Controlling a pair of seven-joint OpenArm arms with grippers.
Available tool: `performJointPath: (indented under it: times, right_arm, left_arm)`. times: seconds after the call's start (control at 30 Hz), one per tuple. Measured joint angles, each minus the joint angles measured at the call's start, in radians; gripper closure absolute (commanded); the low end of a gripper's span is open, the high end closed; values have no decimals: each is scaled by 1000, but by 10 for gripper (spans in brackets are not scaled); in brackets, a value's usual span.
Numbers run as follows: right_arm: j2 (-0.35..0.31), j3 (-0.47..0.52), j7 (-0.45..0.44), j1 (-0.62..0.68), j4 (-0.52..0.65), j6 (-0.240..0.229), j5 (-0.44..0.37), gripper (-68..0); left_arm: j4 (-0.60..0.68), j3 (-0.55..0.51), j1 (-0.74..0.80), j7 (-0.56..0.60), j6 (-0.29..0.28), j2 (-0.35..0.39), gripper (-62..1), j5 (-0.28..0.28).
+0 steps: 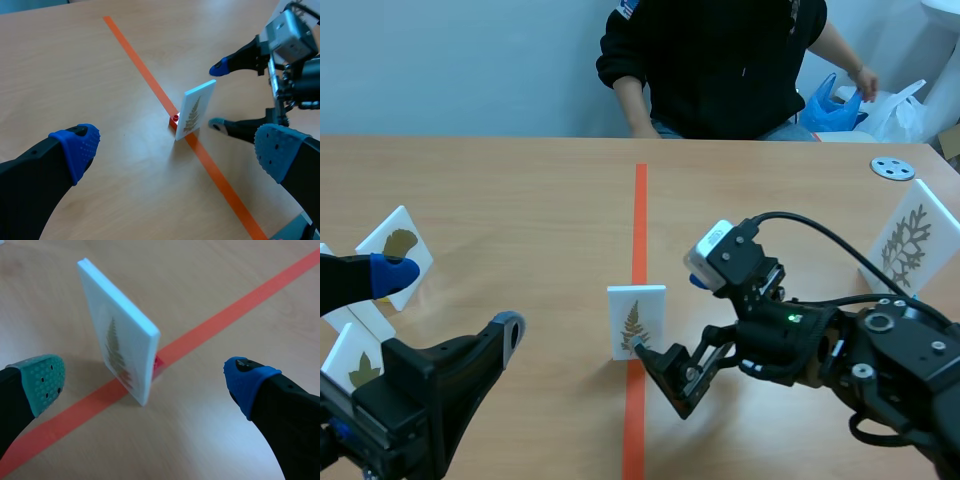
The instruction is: Sort the leaf by its shape. The table is split by an orange tape line. A compound leaf with several leaflets goes to the left side, a simple leaf with one blade goes to the right side. Return to the home posture when a red brick is placed on the table.
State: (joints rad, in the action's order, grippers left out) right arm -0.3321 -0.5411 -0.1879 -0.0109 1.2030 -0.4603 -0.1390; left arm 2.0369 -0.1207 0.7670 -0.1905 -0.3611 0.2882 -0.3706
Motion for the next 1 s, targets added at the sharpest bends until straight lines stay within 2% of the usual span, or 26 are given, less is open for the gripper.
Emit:
performJointPath:
  times: [0.1,0.2,0.27,0.4,0.5,0.77,1.0]
  right_arm:
    - [39,-42,-14,-39,-65,8,29,-679]
    - [70,-77,-22,-56,-91,50,63,-679]
    - [77,-92,-28,-58,-94,57,65,-673]
    - [74,-106,-33,-57,-94,63,72,-482]
    - [74,-112,-33,-58,-94,74,72,-382]
    - [74,-116,-32,-57,-94,72,72,-272]
    - [74,-116,-32,-57,-94,72,72,-135]
  left_arm:
    - [0,0,0,0,0,0,-623,0]
    - [0,0,0,0,0,0,-623,0]
    - [0,0,0,0,0,0,-623,0]
    - [0,0,0,0,0,0,-623,0]
    - [0,0,0,0,0,0,-623,0]
    - [0,0,0,0,0,0,-623,0]
    - [0,0,0,0,0,0,-623,0]
